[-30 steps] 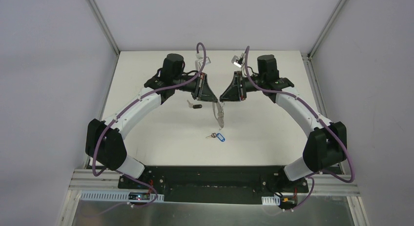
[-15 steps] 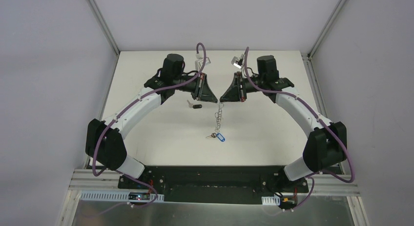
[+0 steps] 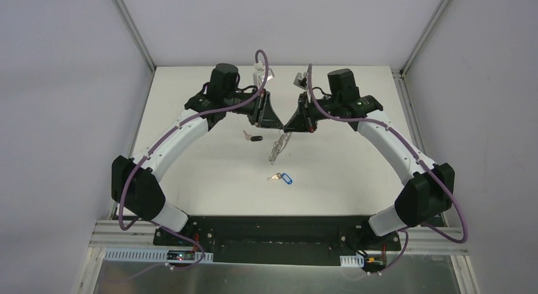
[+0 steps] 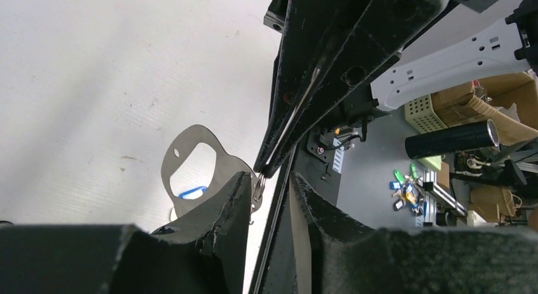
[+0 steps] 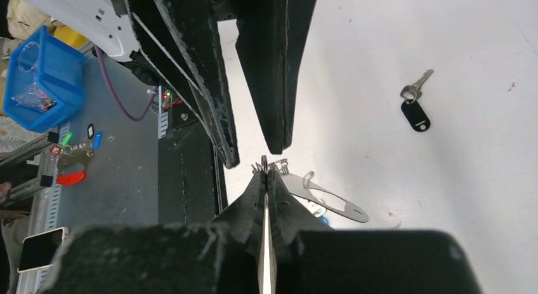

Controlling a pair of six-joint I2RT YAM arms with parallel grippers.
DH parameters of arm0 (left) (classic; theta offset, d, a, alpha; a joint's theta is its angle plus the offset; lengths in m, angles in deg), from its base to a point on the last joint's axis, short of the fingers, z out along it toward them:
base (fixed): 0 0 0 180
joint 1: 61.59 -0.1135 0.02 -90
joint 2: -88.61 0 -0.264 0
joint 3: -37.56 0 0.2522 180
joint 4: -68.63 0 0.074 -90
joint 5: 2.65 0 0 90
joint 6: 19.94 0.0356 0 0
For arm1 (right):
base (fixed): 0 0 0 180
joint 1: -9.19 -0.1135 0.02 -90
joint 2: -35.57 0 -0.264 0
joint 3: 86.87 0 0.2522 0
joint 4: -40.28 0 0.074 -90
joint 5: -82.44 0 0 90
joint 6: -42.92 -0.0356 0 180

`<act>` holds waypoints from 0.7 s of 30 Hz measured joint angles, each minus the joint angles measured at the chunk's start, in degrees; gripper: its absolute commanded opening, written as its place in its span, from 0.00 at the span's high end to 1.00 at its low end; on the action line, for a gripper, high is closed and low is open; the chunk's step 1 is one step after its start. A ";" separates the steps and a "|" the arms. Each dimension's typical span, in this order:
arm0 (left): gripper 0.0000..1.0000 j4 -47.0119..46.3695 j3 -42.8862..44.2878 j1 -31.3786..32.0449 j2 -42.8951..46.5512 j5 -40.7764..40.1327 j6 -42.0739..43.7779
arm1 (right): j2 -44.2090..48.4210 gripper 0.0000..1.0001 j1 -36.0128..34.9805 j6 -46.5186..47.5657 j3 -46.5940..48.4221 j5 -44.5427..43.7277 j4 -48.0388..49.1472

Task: Put the keys on the keyring

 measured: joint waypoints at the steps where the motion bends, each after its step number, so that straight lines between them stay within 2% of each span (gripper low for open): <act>1: 0.70 -0.15 0.00 0.00 -0.02 0.02 -0.04 | 0.26 1.00 0.02 -0.15 -0.48 -0.37 0.24; 7: 0.70 -3.87 -2.03 0.02 -0.02 0.70 -1.60 | 1.49 1.00 0.81 -2.73 -2.84 -0.85 2.05; 15: 0.67 -10.73 -8.04 0.02 0.04 0.68 -4.33 | 2.62 1.00 3.82 -9.07 -5.29 2.75 8.90; 21: 0.72 -16.20 -9.38 0.02 0.31 0.72 -7.37 | 2.75 1.00 5.18 -14.78 -8.28 5.51 14.93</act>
